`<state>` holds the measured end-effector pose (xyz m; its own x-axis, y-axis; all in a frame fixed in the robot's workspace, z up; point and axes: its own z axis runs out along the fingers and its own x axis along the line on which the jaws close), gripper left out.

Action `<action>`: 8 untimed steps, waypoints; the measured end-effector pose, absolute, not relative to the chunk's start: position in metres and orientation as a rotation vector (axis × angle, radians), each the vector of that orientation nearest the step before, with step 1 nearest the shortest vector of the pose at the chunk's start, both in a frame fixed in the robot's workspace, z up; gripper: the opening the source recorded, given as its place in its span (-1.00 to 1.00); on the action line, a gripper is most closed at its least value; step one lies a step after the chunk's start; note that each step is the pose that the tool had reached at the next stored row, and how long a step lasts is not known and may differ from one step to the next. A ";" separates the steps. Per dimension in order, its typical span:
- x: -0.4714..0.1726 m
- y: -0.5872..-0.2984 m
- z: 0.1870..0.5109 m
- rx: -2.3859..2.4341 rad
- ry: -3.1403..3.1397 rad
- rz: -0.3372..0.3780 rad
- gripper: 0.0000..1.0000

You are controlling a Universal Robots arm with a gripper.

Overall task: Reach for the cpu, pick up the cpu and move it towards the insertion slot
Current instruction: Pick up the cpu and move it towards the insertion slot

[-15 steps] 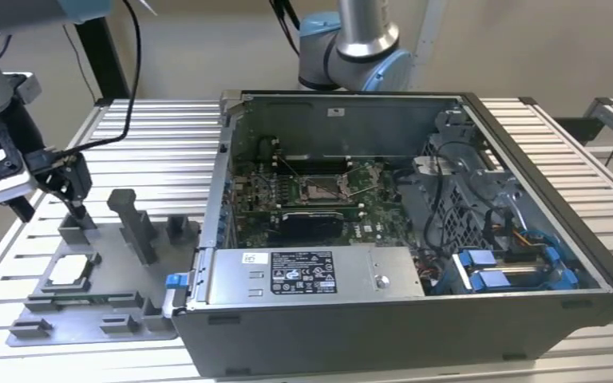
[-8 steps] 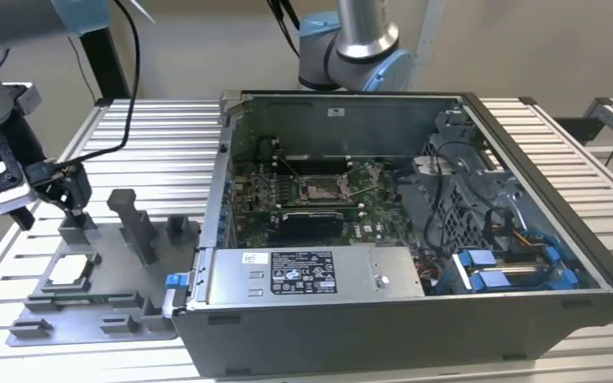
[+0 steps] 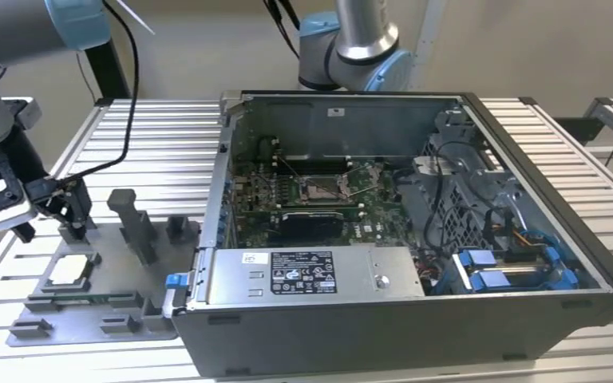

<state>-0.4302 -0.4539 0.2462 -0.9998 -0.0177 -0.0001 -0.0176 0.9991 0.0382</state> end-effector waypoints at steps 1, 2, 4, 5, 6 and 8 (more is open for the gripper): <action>-0.431 -0.454 0.244 0.028 -3.141 -0.060 1.00; -0.431 -0.455 0.243 0.027 -3.141 -0.060 1.00; -0.431 -0.455 0.239 0.027 -3.141 -0.060 1.00; -0.432 -0.456 0.237 0.027 -3.141 -0.060 1.00; -0.432 -0.456 0.235 0.027 -3.141 -0.060 1.00; -0.432 -0.456 0.232 0.026 -3.141 -0.060 1.00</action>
<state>-0.4320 -0.4564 0.2319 -0.9999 -0.0169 -0.0002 -0.0169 0.9991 0.0382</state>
